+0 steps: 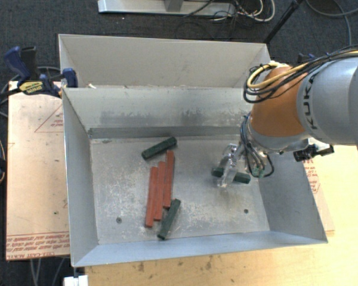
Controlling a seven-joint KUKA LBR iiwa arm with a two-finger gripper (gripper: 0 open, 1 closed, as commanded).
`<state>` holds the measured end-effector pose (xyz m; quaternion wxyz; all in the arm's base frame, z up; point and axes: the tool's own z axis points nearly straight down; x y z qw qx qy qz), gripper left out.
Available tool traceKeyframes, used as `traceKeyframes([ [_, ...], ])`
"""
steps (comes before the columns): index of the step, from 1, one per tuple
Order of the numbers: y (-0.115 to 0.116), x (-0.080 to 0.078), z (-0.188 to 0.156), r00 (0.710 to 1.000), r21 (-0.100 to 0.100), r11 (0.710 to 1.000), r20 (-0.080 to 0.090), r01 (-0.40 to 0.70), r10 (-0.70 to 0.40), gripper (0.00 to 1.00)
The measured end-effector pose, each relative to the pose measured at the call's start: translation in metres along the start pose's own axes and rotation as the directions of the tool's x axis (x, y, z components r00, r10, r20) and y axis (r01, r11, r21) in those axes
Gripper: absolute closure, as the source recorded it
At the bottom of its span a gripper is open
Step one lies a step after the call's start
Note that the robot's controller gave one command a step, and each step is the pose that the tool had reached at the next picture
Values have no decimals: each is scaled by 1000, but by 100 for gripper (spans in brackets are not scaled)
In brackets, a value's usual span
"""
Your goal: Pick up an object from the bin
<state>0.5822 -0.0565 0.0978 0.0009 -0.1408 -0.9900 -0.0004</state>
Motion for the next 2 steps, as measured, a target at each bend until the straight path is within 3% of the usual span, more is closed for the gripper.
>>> traceKeyframes([
  [2,0,-1,-25,1000,-1,1000,4,1,-1,100],
])
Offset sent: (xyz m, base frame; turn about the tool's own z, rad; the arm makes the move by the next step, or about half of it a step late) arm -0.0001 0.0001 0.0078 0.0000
